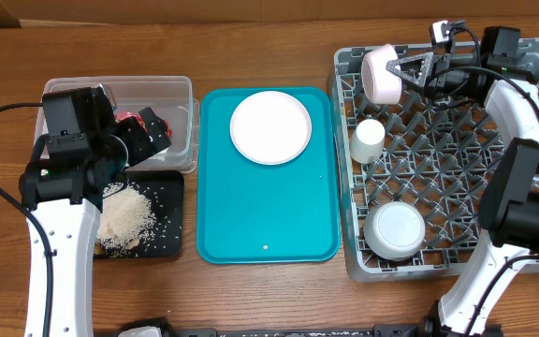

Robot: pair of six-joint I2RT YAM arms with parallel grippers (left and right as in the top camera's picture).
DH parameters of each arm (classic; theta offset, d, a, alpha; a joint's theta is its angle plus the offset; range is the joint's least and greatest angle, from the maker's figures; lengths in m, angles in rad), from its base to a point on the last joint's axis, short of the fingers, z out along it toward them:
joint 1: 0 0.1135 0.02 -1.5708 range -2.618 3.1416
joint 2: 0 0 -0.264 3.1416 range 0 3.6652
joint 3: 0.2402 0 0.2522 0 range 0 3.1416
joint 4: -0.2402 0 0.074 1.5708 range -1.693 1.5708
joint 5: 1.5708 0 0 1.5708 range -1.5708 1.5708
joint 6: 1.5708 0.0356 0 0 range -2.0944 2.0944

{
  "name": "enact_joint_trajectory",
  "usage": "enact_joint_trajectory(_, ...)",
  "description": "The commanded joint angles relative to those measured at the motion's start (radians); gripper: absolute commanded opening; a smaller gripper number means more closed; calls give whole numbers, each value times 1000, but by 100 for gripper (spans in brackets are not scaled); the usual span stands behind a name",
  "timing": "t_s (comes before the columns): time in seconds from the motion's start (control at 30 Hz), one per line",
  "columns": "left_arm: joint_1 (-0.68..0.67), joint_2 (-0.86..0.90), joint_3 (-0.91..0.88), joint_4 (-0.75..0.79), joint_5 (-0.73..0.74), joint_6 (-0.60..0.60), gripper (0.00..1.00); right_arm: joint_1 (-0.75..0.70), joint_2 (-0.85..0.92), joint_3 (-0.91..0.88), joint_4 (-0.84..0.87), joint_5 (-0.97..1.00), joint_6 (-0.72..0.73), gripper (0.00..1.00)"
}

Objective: Sort waste into correct bins and load items into the dishwasher
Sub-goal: 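Carry the pink bowl to the back of the grey rack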

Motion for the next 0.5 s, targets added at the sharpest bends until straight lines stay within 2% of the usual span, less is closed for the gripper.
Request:
enact_joint_trajectory(0.0, -2, -9, 8, 1, -6, 10, 100, 1, -2, -2, -1, 36, -2, 4)
enact_joint_trajectory(0.47, -2, -9, 8, 1, -6, 10, 100, -1, -2, -13, -16, 133, 2, 4)
